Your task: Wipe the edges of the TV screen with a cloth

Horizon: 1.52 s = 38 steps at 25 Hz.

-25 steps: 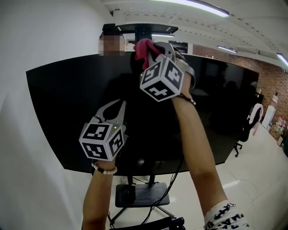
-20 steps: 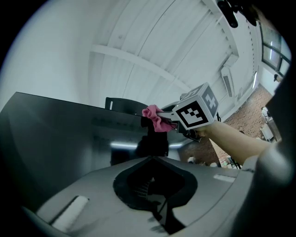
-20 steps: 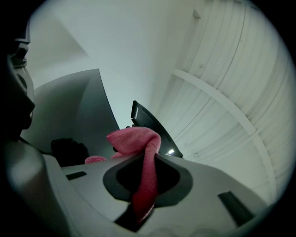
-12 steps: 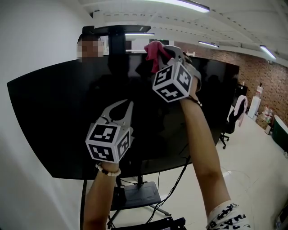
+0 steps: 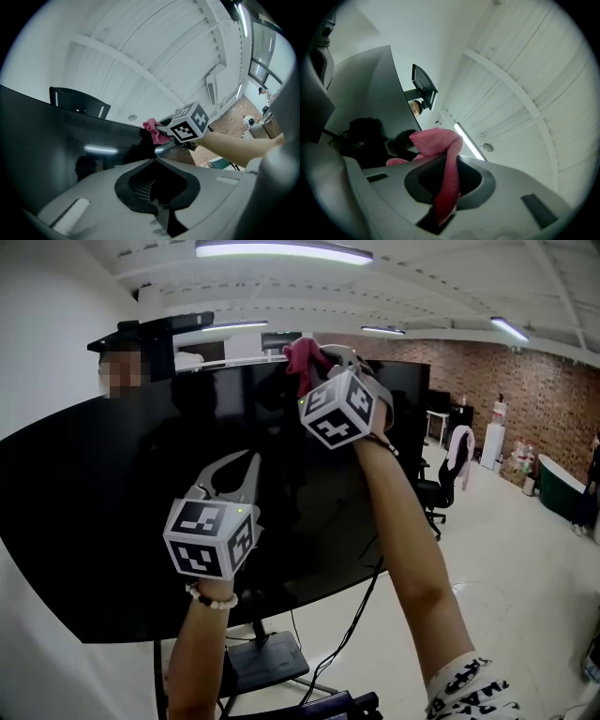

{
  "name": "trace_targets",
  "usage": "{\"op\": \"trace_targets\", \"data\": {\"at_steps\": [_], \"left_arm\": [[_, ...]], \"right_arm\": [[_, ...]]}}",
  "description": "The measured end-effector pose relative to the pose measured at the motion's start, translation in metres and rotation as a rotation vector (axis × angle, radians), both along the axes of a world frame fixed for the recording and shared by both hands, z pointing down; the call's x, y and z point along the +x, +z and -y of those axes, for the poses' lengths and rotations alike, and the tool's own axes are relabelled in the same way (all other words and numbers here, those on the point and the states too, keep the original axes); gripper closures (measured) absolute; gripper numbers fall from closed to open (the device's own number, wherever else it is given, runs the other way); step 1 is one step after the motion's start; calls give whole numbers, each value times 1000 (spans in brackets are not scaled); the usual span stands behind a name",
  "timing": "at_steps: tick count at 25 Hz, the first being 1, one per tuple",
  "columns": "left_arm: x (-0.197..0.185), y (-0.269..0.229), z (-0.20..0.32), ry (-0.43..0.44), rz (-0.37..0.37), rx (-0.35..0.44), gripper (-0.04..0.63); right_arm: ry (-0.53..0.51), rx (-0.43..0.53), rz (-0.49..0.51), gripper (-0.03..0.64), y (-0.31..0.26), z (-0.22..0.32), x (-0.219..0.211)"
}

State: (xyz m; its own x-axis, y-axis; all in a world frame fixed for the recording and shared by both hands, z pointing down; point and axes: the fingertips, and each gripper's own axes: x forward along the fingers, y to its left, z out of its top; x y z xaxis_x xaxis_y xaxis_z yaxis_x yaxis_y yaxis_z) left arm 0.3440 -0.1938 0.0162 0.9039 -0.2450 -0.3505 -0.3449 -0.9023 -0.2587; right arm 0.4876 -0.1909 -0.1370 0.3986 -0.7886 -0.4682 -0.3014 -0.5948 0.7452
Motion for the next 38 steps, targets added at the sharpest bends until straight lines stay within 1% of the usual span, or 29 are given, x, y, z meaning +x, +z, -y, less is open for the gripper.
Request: {"op": "trace_targets", "data": {"at_steps": [3,6,9,15,18,20,23,27,31,34,38], "left_arm": [[36,-2,-18,23,-18,-7,589],[71,-2,-37,42,-21,3,589],[104,3,-54,59,-28,-6,589],[167,14,-92,70,-18,-17,589],[187,25,-105,69,-8,-26,589],[194,28,-110,70,-3,-29,589],[204,35,-117,72,13,-27,591],[216,44,-123,81,35,-35,589],[216,54,-126,84,46,-44,589],[215,64,-126,80,63,-54,589],[215,82,-127,89,94,-73,589]], "right_arm": [[24,-3,7,560,0,-20,46],[50,-4,14,560,-2,-40,91],[75,-10,17,560,-4,-59,136],[113,2,58,560,-5,-109,225],[137,10,97,560,4,-129,264],[131,22,139,560,9,-137,282],[89,38,185,560,18,-143,290],[2,52,247,560,25,-140,290],[-49,48,289,560,37,-140,286],[-89,53,339,560,49,-138,289],[-111,49,389,560,72,-139,290]]}}
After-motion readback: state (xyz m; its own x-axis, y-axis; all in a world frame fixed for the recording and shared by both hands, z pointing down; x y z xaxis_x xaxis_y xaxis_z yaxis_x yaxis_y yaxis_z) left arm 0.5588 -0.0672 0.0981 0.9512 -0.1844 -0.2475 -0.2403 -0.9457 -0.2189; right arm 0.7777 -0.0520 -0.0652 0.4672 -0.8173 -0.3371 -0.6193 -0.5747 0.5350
